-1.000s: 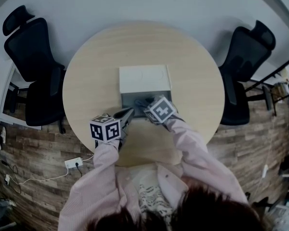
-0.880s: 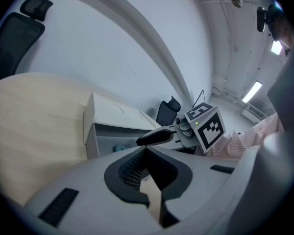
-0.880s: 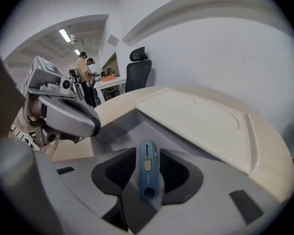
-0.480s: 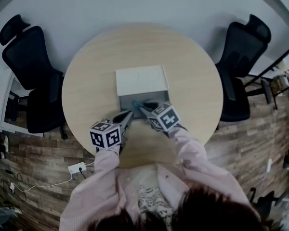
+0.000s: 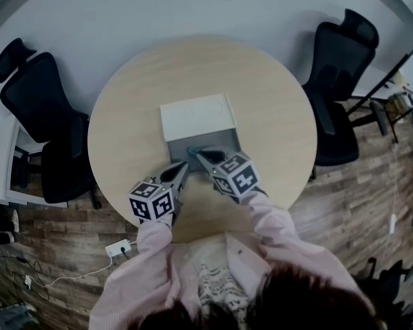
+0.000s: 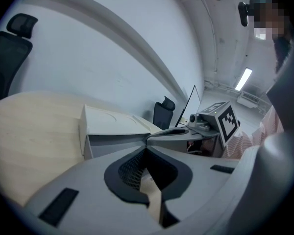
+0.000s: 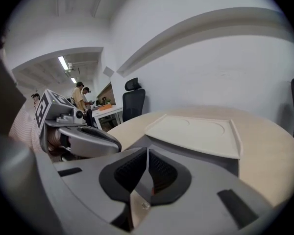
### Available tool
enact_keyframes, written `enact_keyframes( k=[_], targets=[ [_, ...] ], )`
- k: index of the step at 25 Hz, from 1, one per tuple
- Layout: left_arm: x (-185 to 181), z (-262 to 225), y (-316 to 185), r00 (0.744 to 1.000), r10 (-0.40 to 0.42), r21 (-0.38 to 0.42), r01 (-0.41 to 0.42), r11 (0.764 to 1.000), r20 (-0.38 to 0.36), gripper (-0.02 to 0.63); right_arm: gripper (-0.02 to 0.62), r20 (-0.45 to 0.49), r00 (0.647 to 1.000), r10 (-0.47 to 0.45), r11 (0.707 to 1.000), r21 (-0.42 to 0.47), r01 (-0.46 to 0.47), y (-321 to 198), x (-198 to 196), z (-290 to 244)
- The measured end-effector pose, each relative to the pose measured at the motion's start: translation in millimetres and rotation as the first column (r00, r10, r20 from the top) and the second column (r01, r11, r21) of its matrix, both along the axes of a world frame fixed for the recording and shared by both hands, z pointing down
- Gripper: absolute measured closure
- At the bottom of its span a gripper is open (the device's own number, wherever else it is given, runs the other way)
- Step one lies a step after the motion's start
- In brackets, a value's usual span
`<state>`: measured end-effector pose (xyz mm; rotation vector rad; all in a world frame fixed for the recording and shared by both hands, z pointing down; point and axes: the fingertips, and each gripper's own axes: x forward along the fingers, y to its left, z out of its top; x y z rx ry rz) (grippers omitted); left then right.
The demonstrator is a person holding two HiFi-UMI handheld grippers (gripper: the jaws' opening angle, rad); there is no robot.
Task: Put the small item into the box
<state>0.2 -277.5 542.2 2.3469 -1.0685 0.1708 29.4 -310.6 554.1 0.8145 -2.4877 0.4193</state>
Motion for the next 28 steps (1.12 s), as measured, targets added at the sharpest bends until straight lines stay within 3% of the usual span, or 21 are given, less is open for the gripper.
enact_keyframes(
  k=[14, 28],
  targets=[
    [0.9, -16.9, 9.2, 1.0, 0.016, 0.138, -0.019, 0.99, 0.021, 0.597, 0.597, 0.185, 0.982, 0.038, 0.998, 0.038, -0.046, 13.8, -3.8, -35.4],
    [1.0, -22.0, 11.3, 1.0, 0.018, 0.172, -0.019, 0.985, 0.011, 0.597, 0.598, 0.2, 0.98, 0.013, 0.995, 0.091, -0.032, 20.3, -1.8, -42.9]
  ],
)
